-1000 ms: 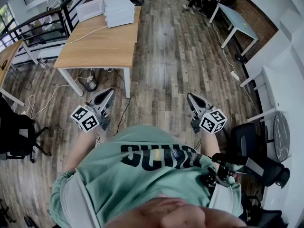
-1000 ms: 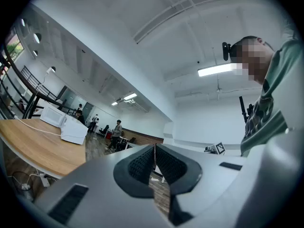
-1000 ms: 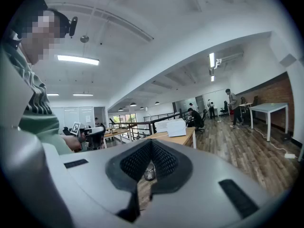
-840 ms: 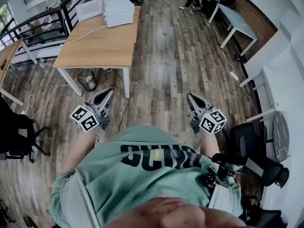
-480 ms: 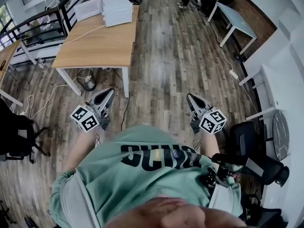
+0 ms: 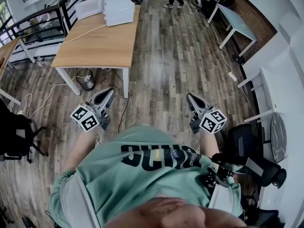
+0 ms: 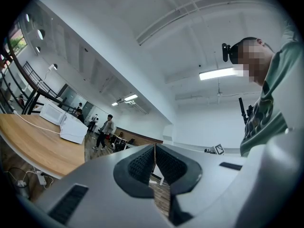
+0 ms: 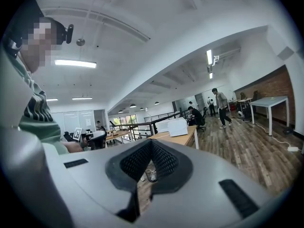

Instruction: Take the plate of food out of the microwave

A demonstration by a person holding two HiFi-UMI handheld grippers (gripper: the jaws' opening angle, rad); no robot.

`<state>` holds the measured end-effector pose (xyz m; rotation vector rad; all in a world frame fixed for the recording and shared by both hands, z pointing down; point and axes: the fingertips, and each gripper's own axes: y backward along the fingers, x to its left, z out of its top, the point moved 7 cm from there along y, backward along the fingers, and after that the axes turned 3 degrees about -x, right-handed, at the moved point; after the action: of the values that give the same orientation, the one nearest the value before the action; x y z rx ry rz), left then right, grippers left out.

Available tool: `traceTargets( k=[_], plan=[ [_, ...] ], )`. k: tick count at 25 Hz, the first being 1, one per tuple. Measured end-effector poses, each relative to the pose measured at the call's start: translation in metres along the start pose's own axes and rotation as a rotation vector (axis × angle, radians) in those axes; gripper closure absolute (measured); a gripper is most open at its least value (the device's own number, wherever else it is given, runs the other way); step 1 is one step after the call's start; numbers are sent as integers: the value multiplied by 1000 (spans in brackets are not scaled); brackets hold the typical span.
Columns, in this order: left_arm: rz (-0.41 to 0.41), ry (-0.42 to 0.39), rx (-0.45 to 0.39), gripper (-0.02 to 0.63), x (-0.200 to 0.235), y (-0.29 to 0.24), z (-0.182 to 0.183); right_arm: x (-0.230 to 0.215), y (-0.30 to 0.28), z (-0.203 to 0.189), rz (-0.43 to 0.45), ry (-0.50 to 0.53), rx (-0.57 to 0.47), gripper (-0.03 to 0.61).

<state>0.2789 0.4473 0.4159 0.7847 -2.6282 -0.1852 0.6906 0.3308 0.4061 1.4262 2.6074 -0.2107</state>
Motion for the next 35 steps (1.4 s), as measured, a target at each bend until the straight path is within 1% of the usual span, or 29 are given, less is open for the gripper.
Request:
traceTargets(
  k=[5, 8, 19, 22, 24, 27, 31, 35],
  plan=[
    [8, 1, -19, 600, 20, 13, 12, 11, -27, 8, 16, 10, 10, 572],
    [24, 15, -35, 600, 40, 30, 25, 26, -52, 12, 27, 15, 14, 572],
    [63, 22, -54, 600, 130, 123, 77, 116, -172, 13, 81, 53, 41, 572],
    [57, 9, -53, 600, 151, 140, 87, 138, -198, 13, 91, 72, 52, 572],
    [53, 14, -56, 600, 162, 146, 91, 146, -210, 11, 92, 76, 59, 572],
    [43, 27, -64, 600, 172, 146, 92, 147, -219, 9, 84, 73, 72, 572],
    [40, 24, -60, 600, 183, 134, 92, 127, -233, 8, 80, 48, 67, 572],
    [72, 18, -44, 600, 194, 119, 91, 101, -263, 2, 124, 16, 55, 572]
  ],
)
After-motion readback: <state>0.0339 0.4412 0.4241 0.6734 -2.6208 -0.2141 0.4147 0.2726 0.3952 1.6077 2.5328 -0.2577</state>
